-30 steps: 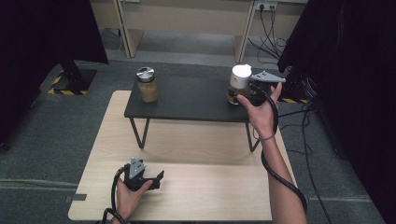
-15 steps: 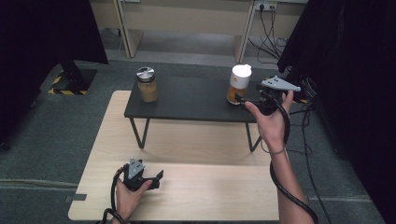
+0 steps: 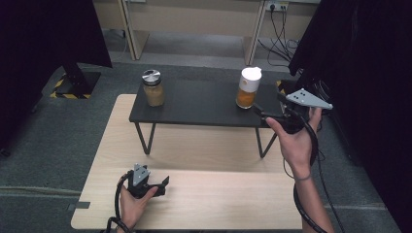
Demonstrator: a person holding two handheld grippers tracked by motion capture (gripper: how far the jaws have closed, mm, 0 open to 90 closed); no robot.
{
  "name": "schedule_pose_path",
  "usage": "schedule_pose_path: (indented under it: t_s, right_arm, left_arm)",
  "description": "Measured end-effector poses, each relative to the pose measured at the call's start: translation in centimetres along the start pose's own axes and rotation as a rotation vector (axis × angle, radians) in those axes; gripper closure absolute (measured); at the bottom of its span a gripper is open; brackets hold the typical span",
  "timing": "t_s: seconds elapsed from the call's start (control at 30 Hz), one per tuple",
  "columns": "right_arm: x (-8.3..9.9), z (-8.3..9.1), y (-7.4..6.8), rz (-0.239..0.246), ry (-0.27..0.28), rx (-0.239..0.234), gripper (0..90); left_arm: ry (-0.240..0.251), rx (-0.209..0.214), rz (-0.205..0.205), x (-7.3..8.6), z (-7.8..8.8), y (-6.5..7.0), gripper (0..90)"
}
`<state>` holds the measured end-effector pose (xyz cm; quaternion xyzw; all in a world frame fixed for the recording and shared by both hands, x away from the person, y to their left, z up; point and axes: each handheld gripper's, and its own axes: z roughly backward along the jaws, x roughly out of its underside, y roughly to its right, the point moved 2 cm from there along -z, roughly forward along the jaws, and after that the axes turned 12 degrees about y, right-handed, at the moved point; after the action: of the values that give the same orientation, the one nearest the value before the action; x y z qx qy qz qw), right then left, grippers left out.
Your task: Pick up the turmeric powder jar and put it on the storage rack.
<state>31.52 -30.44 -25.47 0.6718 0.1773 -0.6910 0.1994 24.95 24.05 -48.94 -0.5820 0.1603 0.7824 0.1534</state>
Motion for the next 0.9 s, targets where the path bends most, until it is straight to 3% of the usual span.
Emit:
schedule_pose_path:
  t_s: [0.57, 0.9]
  right_arm:
    - [0.3, 3.0, -1.1, 0.026, 0.017, -0.016, 8.5]
    - [1.4, 6.4, -1.8, 0.042, 0.026, -0.030, 8.5]
  left_arm:
    - [0.005, -0.008, 0.004, 0.1, 0.0, -0.1, 1.2]
    - [0.006, -0.008, 0.012, 0.1, 0.0, -0.2, 1.2]
